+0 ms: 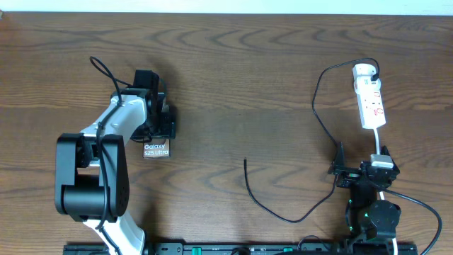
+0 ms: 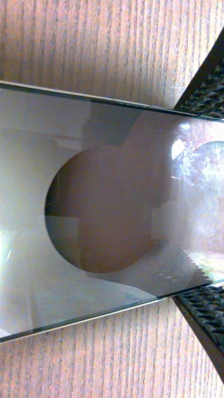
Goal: Plug charger to phone and switch on socket
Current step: 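Close the left gripper on the phone's sides and hold, then lift the phone with the left gripper and tilt it upright, then rotate the held phone so its bottom faces right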
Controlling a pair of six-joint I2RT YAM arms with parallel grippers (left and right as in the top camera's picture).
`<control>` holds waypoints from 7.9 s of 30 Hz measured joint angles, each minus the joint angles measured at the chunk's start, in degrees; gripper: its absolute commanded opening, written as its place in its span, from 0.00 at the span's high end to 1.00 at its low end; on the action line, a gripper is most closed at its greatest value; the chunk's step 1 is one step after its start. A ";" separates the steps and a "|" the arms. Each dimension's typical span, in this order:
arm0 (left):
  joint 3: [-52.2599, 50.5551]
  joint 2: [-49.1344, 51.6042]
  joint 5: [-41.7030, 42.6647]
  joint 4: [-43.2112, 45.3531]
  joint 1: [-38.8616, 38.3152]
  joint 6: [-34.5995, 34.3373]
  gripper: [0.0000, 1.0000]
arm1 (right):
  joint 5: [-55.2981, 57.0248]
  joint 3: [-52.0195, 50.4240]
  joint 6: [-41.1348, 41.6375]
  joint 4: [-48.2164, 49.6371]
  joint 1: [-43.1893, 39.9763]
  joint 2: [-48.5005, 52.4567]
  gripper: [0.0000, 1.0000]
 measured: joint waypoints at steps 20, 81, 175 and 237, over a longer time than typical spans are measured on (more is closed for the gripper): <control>-0.96 -0.68 0.07 1.01 0.07 0.00 0.27 | 0.00 0.00 0.00 0.00 0.00 0.00 0.01; -0.94 -0.68 0.07 0.98 0.07 0.00 0.93 | 0.00 0.00 0.00 0.00 0.00 0.00 0.01; 4.72 -15.32 63.89 18.05 10.25 -87.67 0.93 | -0.02 0.00 0.00 0.00 0.00 0.00 0.01; 4.90 -15.37 8.26 -4.00 -4.76 -55.28 0.93 | 0.70 0.00 -2.56 0.15 0.00 0.00 0.01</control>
